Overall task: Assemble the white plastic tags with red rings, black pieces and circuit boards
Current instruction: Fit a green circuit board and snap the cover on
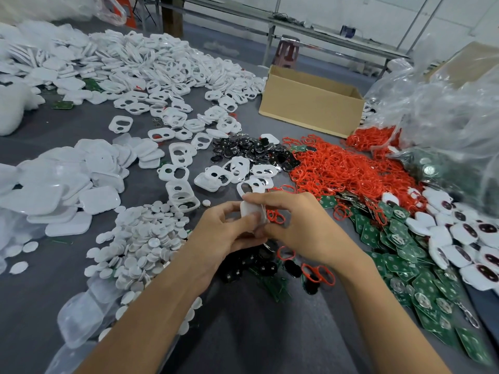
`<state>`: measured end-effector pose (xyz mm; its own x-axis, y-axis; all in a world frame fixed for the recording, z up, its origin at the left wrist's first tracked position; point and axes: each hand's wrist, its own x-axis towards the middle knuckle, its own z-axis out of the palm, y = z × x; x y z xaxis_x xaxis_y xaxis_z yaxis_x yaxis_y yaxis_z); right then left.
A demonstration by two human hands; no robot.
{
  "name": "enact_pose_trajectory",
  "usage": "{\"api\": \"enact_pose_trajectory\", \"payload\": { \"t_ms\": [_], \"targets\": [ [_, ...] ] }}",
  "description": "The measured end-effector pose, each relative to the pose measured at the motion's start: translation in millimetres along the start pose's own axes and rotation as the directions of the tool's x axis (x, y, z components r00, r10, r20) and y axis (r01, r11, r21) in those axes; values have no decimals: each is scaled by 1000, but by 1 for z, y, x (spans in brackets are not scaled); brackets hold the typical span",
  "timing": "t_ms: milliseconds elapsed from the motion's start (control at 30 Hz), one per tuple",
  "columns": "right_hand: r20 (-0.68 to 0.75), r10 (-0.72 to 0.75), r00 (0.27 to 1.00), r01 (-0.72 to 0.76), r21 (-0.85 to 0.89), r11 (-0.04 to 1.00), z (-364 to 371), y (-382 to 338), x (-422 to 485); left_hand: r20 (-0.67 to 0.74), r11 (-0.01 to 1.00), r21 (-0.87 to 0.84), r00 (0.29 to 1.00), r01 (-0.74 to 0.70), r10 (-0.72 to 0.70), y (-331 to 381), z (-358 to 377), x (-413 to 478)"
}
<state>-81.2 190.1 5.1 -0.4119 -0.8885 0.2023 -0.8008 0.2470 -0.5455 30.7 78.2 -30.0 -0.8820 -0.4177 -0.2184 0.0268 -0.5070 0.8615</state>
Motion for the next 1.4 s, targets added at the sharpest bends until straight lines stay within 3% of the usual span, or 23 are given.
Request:
{"api": "enact_pose_trajectory", "payload": {
  "t_ms": [367, 467, 567, 733, 1033, 1400],
  "targets": [
    [35, 53, 998, -57, 131, 990, 3, 9, 0, -25, 984, 146, 994, -98, 103, -6, 4, -5],
    [47, 116, 992, -125, 354, 927, 1, 13, 0, -52, 980, 174, 993, -99, 109, -9, 7, -4],
    [31, 176, 984, -175, 389, 904, -1, 17, -1, -17, 962, 240, 990, -134, 142, -10, 8, -2],
    [67, 206, 976, -199, 650, 734, -4, 18, -1, 29, 914, 369, 985, -169, 170, -13, 5, 0],
    [19, 201, 979, -161, 675, 720, 1, 20, 1, 58, 891, 401, 977, -212, 206, -13, 5, -1],
    [-69, 237, 969, -152, 588, 795, 10, 18, 2, 58, 854, 452, 964, -259, 261, -13, 2, 0]
  ]
}}
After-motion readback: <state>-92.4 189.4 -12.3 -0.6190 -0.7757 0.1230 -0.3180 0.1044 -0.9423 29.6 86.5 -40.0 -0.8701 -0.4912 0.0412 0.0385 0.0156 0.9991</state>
